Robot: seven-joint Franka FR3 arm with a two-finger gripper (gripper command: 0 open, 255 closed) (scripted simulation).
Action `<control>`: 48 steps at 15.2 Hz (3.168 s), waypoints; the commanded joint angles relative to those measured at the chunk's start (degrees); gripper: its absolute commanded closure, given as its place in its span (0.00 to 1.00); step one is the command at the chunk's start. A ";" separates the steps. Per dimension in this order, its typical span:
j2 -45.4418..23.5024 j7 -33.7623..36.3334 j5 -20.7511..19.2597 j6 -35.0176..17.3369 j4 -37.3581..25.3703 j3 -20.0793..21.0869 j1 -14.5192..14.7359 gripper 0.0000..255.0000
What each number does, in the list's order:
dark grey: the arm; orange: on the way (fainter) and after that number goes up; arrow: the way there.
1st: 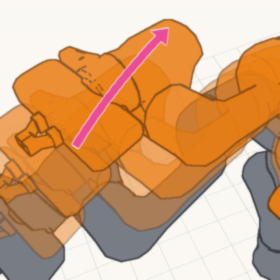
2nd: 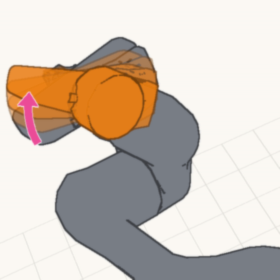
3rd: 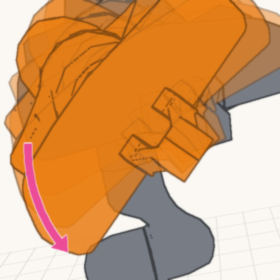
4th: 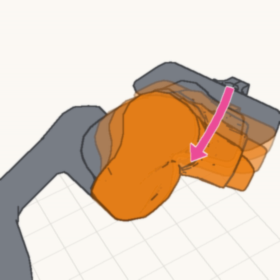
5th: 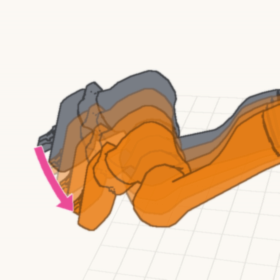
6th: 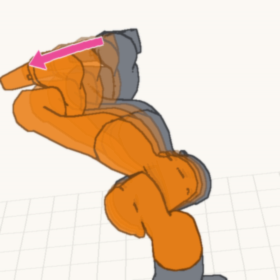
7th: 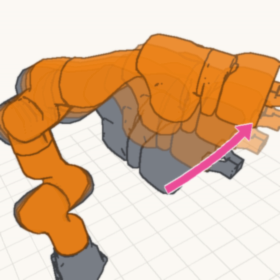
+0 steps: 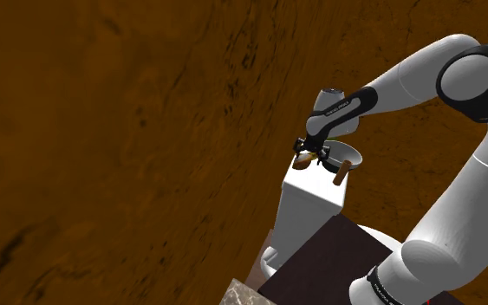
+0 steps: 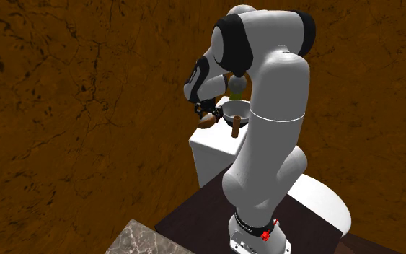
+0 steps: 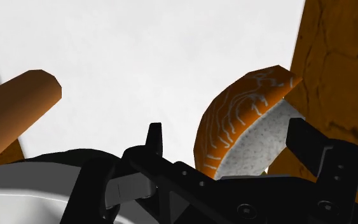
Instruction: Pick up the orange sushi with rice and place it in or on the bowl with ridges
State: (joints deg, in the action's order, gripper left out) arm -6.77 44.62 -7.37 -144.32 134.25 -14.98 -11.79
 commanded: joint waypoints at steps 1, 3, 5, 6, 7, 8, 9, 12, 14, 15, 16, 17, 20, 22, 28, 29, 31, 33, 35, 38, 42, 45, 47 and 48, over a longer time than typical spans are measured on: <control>-3.43 -0.19 0.26 -6.29 -0.17 0.87 0.60 0.00; -3.43 -0.19 0.27 -6.29 -0.17 0.85 0.63 0.00; -4.17 -0.17 0.48 -6.82 -0.35 0.92 0.67 1.00; -4.29 -0.18 0.48 -6.82 -0.46 0.94 0.68 1.00; -4.74 -0.09 0.68 -6.28 -1.41 1.10 0.81 1.00; -3.19 -0.32 0.19 -6.10 -0.13 0.77 0.60 1.00; -3.69 -0.69 0.42 -5.96 -0.77 0.72 0.44 1.00; -3.44 -0.50 0.40 -5.20 -1.30 0.82 0.60 1.00; -3.43 -0.20 0.28 -6.29 -0.17 0.82 0.65 1.00; -2.77 -0.17 0.14 -5.55 -0.27 0.78 0.70 1.00; -2.12 -0.14 0.02 -4.80 -0.37 0.72 0.76 1.00; -1.48 -0.12 -0.10 -4.05 -0.49 0.66 0.84 1.00; 0.39 -0.07 -0.44 -1.78 -0.93 0.49 1.04 1.00; 1.57 -0.05 -0.64 -0.26 -1.29 0.40 1.17 1.00; 3.31 -0.18 -0.95 4.36 -1.96 0.01 1.13 1.00; 3.31 -0.18 -0.95 4.36 -1.96 0.01 1.13 0.00; -1.41 12.38 8.80 5.53 -4.98 -1.28 -0.29 0.00; -2.43 13.45 10.12 4.85 -5.04 -1.33 -0.53 0.00; -3.64 13.05 10.69 3.44 -4.79 -1.20 -0.63 0.00; -5.53 12.40 11.63 1.36 -4.52 -0.96 -0.81 0.00; -6.56 12.02 12.16 0.29 -4.42 -0.85 -0.88 0.00; -6.56 12.01 12.18 0.29 -4.42 -0.91 -0.82 0.00; -6.57 12.00 12.20 0.29 -4.42 -0.94 -0.79 0.00; -6.44 12.05 12.15 0.26 -4.27 -0.95 -0.76 1.00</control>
State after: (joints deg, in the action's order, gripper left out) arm -13.19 56.60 4.84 -144.04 129.72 -16.17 -12.79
